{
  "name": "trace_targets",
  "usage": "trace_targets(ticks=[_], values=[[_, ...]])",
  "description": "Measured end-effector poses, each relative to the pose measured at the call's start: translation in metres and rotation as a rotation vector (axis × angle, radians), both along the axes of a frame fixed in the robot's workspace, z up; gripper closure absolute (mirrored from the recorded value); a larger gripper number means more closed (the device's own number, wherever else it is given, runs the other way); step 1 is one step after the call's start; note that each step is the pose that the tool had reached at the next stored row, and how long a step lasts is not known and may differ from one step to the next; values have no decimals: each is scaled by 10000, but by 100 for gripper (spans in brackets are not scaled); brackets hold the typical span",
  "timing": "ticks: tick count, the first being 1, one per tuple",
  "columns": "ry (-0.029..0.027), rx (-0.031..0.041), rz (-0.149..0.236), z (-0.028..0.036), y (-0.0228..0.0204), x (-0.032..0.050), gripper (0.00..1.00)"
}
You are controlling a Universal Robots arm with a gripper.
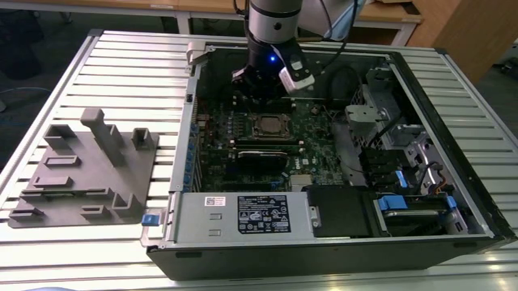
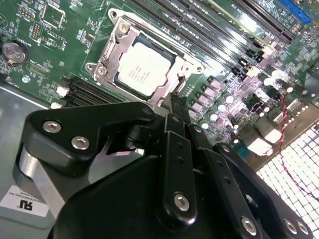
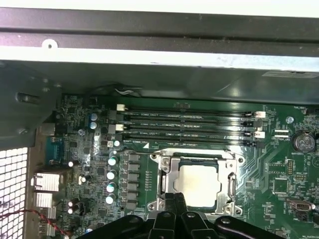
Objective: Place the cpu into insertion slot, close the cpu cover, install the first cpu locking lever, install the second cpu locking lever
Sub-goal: 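Install the first cpu locking lever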
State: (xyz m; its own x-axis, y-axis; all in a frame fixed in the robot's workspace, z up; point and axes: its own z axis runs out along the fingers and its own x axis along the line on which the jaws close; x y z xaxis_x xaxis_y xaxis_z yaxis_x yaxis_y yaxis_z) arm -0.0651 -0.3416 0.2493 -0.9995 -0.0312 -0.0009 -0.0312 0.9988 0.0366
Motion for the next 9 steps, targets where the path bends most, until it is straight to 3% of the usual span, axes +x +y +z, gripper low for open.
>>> trace_targets(ticks=[3, 9], values=[[0, 0, 2, -6, 0, -65, 89], [0, 0, 2, -19, 0, -277, 89]])
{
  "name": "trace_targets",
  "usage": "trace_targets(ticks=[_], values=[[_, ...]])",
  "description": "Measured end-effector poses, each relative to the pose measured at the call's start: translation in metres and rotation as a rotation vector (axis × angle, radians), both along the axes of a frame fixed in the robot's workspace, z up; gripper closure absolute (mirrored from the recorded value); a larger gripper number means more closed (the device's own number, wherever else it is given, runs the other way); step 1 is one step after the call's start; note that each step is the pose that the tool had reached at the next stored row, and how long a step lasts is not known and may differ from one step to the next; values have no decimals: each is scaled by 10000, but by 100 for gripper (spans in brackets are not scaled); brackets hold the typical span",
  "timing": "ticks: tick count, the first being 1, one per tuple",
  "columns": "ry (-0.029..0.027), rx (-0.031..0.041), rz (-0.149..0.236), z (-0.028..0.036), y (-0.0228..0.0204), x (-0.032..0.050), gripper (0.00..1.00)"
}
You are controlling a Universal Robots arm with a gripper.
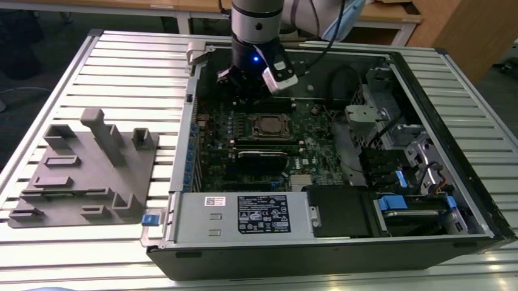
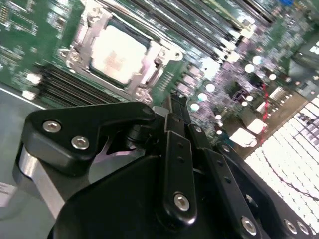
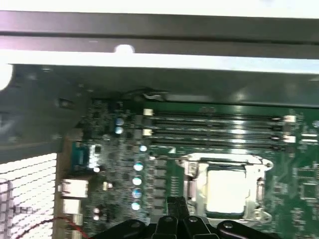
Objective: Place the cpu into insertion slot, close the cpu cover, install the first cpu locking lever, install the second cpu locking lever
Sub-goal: 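Install the first cpu locking lever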
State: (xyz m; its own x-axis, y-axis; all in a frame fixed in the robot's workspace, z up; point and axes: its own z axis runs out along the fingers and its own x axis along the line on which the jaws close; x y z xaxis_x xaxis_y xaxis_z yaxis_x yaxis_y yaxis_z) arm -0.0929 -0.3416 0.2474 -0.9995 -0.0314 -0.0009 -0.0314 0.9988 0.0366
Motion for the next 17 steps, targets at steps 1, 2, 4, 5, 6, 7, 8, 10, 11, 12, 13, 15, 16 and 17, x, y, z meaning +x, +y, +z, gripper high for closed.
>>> trace_targets(ticks=[1, 2, 4, 5, 6, 7, 8, 10, 11, 12, 13, 15, 16, 17], values=[[-1, -3, 0, -1, 1, -6, 89], [0, -8, 0, -1, 1, -8, 89], [-1, -9, 1, -1, 0, -9, 89], [-1, -9, 1, -1, 0, -9, 89], [-1, -8, 1, 0, 0, -9, 89], [0, -10, 1, 8, -1, -10, 89], [-1, -9, 0, 20, 0, -10, 89], [-1, -9, 0, 48, 0, -9, 89], [-1, -9, 0, 59, 0, -9, 89], [-1, -8, 0, 66, 0, -9, 89], [-2, -7, 1, 66, 0, -9, 89], [-14, -8, 0, 66, 0, -31, 89], [-20, -8, 0, 66, 0, -58, 89], [-28, -7, 0, 64, 0, -89, 89]])
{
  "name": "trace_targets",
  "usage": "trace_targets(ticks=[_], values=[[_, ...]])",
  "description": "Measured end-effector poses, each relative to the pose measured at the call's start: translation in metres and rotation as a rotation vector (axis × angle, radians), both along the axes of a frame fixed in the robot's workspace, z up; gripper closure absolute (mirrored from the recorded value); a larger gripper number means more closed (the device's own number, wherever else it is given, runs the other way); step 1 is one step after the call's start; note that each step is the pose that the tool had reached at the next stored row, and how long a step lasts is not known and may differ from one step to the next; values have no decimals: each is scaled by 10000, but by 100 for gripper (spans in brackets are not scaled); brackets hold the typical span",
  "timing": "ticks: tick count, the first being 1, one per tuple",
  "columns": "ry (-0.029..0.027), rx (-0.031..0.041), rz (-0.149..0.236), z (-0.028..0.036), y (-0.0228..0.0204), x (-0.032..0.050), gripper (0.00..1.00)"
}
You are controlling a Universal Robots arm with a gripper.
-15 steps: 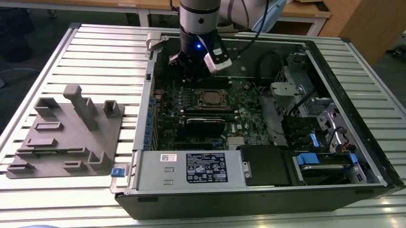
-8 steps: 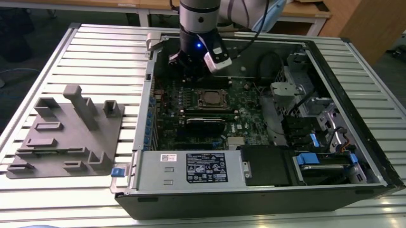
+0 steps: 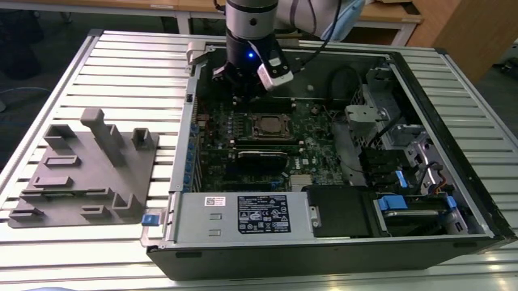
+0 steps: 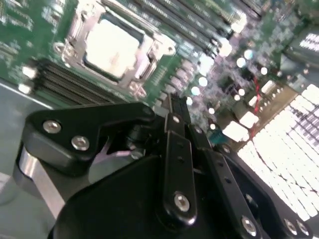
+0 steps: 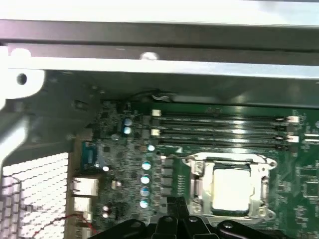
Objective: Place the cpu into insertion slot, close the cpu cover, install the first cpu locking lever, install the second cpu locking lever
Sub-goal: 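Install the first cpu locking lever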
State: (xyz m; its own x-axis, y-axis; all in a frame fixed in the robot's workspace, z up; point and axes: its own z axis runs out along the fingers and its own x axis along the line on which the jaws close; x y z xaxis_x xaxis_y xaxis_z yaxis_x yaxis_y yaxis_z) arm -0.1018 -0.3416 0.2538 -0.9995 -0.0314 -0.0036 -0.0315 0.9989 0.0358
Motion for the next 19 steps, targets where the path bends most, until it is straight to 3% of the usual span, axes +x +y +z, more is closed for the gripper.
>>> trace_targets(ticks=[5, 7, 10, 12, 15, 16, 18, 19], values=[[-12, 7, -8, -7, 0, -137, 89], [-20, 158, -8, -7, 0, -160, 89], [-28, 486, -11, -7, 0, -184, 89], [-29, 594, -12, -7, 0, -190, 89], [-39, 641, -10, -5, 0, -194, 89], [-44, 696, -9, -6, 0, -195, 89], [-52, 871, -11, -6, 1, -196, 89], [-56, 1032, -11, -6, 1, -196, 89]])
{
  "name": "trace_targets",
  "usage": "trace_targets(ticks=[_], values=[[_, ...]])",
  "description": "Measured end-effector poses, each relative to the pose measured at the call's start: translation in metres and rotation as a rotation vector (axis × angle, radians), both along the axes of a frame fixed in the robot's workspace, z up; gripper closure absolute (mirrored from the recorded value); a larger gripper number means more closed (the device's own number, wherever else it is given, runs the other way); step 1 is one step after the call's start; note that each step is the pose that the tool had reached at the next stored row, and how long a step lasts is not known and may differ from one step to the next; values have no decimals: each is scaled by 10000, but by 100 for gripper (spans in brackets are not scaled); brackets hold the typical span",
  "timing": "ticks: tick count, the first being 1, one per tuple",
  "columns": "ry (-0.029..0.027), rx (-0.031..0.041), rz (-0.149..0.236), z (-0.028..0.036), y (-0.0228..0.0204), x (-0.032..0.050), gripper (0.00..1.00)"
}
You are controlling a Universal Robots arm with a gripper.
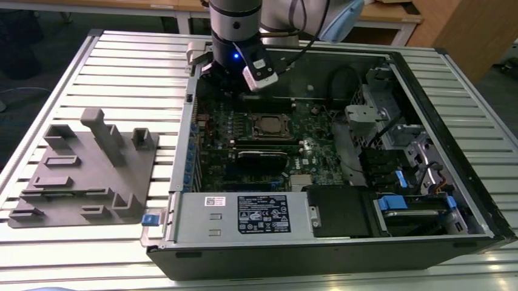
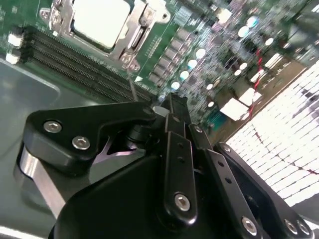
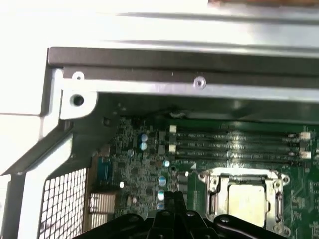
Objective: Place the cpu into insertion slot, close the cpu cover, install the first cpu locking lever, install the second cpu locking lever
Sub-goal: 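Install the first cpu locking lever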
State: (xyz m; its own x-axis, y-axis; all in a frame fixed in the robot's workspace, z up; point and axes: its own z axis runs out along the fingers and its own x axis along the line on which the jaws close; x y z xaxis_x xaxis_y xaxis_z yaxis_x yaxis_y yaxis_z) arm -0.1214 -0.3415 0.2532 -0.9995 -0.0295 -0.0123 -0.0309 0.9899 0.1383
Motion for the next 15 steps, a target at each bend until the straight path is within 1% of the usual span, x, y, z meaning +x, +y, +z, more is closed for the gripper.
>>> trace_targets(ticks=[1, 2, 3, 5, 7, 8, 15], values=[[-1, 135, 0, 0, 0, 0, 89], [-1, 251, 0, 0, 0, -1, 89], [-2, 326, 0, 0, 0, -1, 89], [0, 340, -1, 1, 0, -1, 89], [-2, 398, 0, 0, 0, -2, 89], [-2, 415, -1, -1, 7, -2, 89], [-2, 451, 0, -15, 60, -12, 89]])
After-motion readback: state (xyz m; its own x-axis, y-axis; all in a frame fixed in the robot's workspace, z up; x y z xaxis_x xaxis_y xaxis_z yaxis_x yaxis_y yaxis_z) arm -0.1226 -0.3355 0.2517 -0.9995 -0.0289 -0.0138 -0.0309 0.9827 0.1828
